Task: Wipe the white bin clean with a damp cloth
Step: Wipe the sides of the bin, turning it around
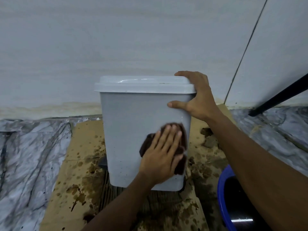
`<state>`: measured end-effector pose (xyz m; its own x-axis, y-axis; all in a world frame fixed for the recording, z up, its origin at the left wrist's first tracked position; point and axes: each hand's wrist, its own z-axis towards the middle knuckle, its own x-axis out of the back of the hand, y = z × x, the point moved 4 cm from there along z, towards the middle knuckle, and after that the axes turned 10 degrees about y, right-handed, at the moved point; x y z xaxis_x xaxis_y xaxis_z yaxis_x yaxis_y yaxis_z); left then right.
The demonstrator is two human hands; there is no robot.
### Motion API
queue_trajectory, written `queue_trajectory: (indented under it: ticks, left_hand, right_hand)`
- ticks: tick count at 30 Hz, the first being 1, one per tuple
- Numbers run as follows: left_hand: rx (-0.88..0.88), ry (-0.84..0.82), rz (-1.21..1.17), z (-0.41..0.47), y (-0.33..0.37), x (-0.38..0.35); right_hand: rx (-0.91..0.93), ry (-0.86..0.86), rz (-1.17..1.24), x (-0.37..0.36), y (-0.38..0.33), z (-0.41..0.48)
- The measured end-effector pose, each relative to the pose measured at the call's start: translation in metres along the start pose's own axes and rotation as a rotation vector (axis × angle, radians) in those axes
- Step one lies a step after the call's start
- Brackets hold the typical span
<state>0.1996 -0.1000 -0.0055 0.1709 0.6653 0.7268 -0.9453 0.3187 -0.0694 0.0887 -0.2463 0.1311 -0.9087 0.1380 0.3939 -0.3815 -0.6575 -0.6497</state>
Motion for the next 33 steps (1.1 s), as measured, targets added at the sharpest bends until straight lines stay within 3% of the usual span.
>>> queue_trajectory:
  ticks: [3, 5, 7, 10, 12, 14, 17, 20, 22, 25, 29, 31, 33]
  left_hand:
    - [-0.324, -0.112, 0.048, -0.054, -0.006, -0.001]
    - [-0.397, -0.131, 0.075, -0.065, -0.03, 0.005]
    - [-0.239, -0.068, 0.105, -0.048, -0.056, 0.014]
    - [0.173, 0.075, 0.106, -0.002, -0.063, 0.022]
    - [0.265, 0.092, 0.076, 0.012, -0.041, 0.015]
    - [0.162, 0.06, 0.024, 0.007, -0.009, 0.0]
    - [-0.209, -0.067, 0.029, -0.043, 0.029, -0.02]
    - [-0.473, -0.149, 0.095, -0.093, 0.013, -0.02]
    - [-0.436, -0.119, 0.105, -0.095, -0.02, -0.009]
    - [-0.168, -0.033, 0.095, -0.062, -0.053, 0.007]
    - [0.085, 0.053, 0.018, -0.019, -0.02, 0.001]
    - [-0.003, 0.008, 0.01, -0.023, 0.012, -0.013]
    - [-0.264, -0.106, 0.052, -0.051, 0.035, -0.025]
  right_hand:
    - [0.008, 0.018, -0.003, 0.0, -0.002, -0.004]
    - [0.012, 0.033, -0.008, -0.001, -0.004, -0.006]
    - [0.004, 0.053, -0.001, -0.003, -0.006, -0.006]
    - [-0.009, 0.065, 0.003, -0.004, -0.006, -0.004]
    - [-0.009, 0.06, 0.006, -0.004, -0.004, -0.004]
    - [-0.017, 0.052, 0.002, -0.003, -0.002, -0.004]
    - [-0.04, 0.052, 0.013, -0.003, -0.001, -0.003]
    - [-0.04, 0.053, 0.027, -0.003, -0.001, -0.004]
    - [-0.046, 0.062, 0.03, -0.003, -0.001, -0.005]
    - [-0.064, 0.081, 0.028, -0.005, -0.002, -0.003]
    - [-0.076, 0.072, 0.026, -0.005, -0.002, -0.002]
    - [-0.084, 0.062, 0.022, -0.004, 0.0, -0.003]
    - [-0.077, 0.061, 0.023, -0.003, -0.001, -0.004]
